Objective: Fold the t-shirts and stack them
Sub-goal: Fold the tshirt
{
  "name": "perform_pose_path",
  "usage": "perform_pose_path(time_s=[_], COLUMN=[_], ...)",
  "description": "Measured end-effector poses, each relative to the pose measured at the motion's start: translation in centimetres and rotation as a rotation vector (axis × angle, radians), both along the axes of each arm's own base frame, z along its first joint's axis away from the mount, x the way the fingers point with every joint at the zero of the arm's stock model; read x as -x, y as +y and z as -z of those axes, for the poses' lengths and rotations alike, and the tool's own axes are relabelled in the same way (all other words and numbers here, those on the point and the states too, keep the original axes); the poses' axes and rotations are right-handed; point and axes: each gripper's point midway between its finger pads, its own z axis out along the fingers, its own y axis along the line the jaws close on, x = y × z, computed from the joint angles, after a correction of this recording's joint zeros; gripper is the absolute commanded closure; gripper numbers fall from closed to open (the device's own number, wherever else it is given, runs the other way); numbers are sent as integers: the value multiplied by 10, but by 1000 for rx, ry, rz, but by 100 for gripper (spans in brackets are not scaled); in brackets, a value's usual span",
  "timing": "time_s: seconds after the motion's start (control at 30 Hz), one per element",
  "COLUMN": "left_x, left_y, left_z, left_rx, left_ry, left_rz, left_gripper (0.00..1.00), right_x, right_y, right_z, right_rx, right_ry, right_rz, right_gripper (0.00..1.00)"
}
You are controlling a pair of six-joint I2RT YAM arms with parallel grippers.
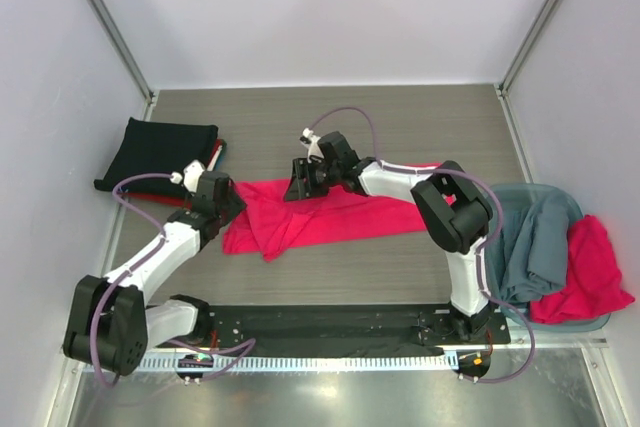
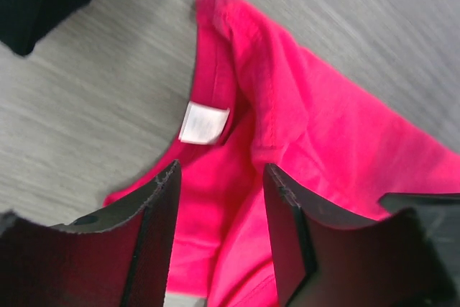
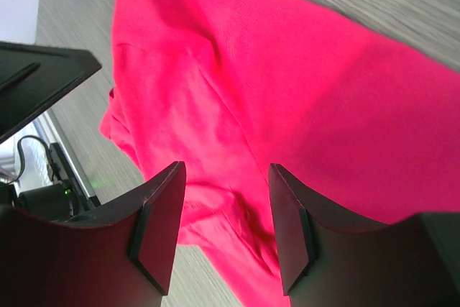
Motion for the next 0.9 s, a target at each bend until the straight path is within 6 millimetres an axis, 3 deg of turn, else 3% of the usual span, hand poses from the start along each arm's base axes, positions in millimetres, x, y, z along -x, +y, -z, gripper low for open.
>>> perform_pose_path(time_s=[0.1, 0.2, 0.4, 0.43, 0.53, 0.57, 0.6, 0.73, 0.9], left_x=[-8, -16, -35, -39, -46, -48, -49, -49, -50], left_y=[3, 3, 2, 1, 0, 0, 0, 6, 19], left_z=[-2, -4, -2, 0, 10, 14, 19, 30, 31], left_rx=[-1, 4, 3, 4, 3, 3, 2, -15, -22], left_ry=[-26, -51, -58, -56, -32, -20, -7, 32, 37], left_rz=[-17, -25, -17, -14, -11, -11, -10, -15, -50], left_gripper=[50, 41, 40, 42, 70, 86, 90, 99, 100], right_x=[0, 4, 21, 25, 39, 42, 43, 52, 66], right_y=[12, 20, 19, 17, 9, 8, 7, 0, -13], right_z=[1, 4, 13, 17, 29, 28, 27, 20, 14], right_rx=[-15, -28, -37, -33, -19, -24, -24, -26, -19], right_ry=[-3, 2, 40, 51, 90, 92, 92, 84, 80], right_rz=[-43, -87, -151, -157, -169, -176, -176, -187, -203], right_gripper=[44, 44, 44, 44, 45, 46, 47, 50, 51])
